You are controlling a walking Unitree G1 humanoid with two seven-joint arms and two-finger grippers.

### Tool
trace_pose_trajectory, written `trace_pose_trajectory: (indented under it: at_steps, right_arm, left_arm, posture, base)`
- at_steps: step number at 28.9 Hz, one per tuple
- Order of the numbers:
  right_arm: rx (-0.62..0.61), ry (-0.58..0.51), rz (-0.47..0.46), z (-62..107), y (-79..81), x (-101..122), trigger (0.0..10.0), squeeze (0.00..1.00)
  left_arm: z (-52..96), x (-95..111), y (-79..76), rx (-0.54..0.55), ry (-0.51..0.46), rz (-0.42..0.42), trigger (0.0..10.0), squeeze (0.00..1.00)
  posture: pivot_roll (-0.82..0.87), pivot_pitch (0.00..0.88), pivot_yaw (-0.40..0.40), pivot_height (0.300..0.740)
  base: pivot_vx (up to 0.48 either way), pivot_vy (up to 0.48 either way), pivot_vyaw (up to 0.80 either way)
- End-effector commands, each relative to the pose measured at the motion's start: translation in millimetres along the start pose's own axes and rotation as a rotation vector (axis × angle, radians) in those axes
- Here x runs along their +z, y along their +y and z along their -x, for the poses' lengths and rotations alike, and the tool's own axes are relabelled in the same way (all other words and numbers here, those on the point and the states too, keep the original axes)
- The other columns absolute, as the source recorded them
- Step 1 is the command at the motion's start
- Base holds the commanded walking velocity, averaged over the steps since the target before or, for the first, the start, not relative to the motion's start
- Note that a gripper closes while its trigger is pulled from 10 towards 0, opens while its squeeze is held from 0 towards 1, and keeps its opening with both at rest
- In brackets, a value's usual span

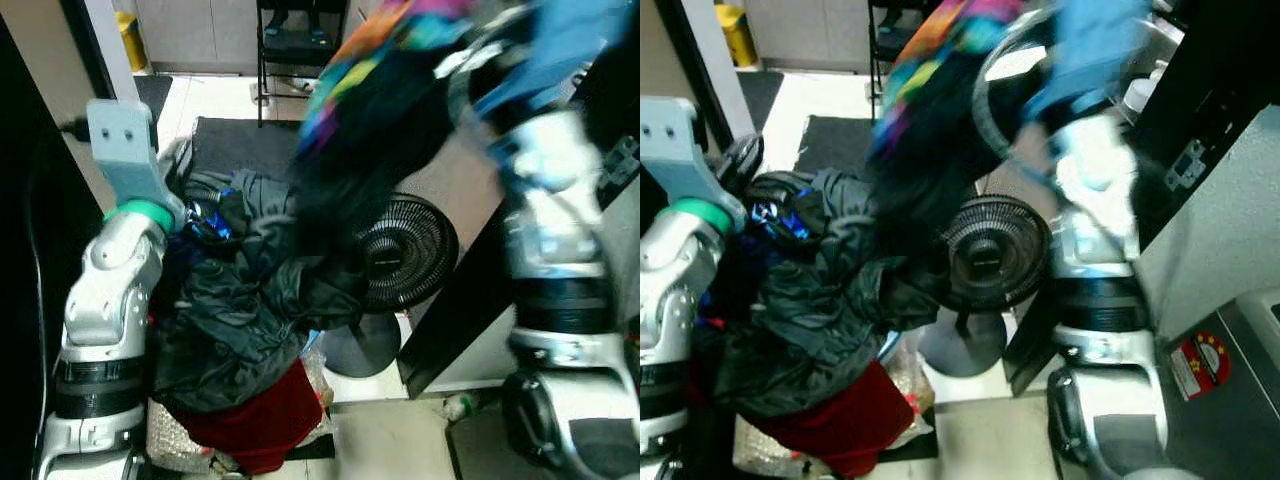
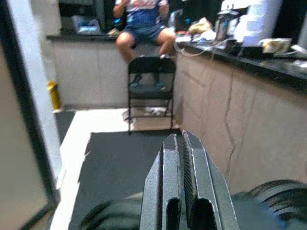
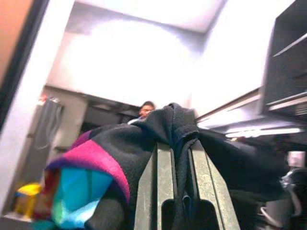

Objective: Clothes washing

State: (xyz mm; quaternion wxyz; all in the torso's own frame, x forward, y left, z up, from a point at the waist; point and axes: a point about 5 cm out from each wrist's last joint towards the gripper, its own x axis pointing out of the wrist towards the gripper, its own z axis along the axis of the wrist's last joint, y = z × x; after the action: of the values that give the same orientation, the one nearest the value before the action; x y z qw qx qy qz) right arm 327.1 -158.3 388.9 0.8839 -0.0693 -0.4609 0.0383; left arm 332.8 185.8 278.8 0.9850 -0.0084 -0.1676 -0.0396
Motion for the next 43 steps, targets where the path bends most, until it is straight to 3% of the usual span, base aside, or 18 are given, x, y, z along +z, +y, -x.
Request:
trace_pose_trajectory:
  at_steps: [1,6,7,8,9,12,30,43]
  right_arm:
    - [-0.005,-0.004,-0.005,5.7,-1.0,0.6,10.0,0.0]
    - [0.027,0.068,0.008,25.0,4.7,-15.6,10.0,0.0]
    - [0.043,0.139,0.002,39.9,10.3,-30.2,10.0,0.0]
    - [0.043,0.139,0.002,39.9,10.3,-30.2,10.0,0.0]
    - [0.06,0.214,0.007,59.9,18.6,-46.7,10.0,0.0]
    - [0.059,0.237,0.018,66.7,22.2,-52.0,10.0,0.0]
    - [0.065,0.268,-0.003,61.2,33.6,-61.3,10.0,0.0]
    - [0.08,0.276,-0.016,61.9,41.5,-63.6,10.0,0.0]
  left_arm:
    - [0.6,1.2,-3.0,-0.019,0.003,0.006,10.0,0.0]
    - [0.9,7.1,-5.4,-0.033,-0.023,-0.026,10.0,0.0]
    - [2.0,8.4,-7.3,-0.04,-0.034,-0.047,10.0,0.0]
    - [2.0,8.4,-7.3,-0.04,-0.034,-0.047,10.0,0.0]
    - [3.5,9.8,-9.6,-0.045,-0.044,-0.066,10.0,0.0]
    - [3.9,11.6,-9.8,-0.043,-0.052,-0.076,10.0,0.0]
    - [0.4,16.3,-11.3,0.009,-0.095,-0.06,10.0,0.0]
    - [1.6,15.0,-12.6,0.018,-0.099,-0.063,10.0,0.0]
  posture:
    - [0.06,0.0,0.012,0.74]
    - [0.05,0.0,0.007,0.74]
    - [0.05,0.0,0.006,0.74]
    - [0.05,0.0,0.006,0.74]
    - [0.05,0.0,0.006,0.74]
    - [0.04,0.0,0.006,0.74]
    - [0.03,0.0,-0.018,0.74]
    - [0.03,0.0,-0.019,0.74]
  base:
    - [0.0,0.0,0.0]
    - [0.0,0.0,0.0]
    - [0.0,0.0,0.0]
    - [0.0,0.0,0.0]
    - [0.0,0.0,0.0]
    - [0.0,0.0,0.0]
    - [0.0,0.0,0.0]
    - [-0.467,0.0,0.0]
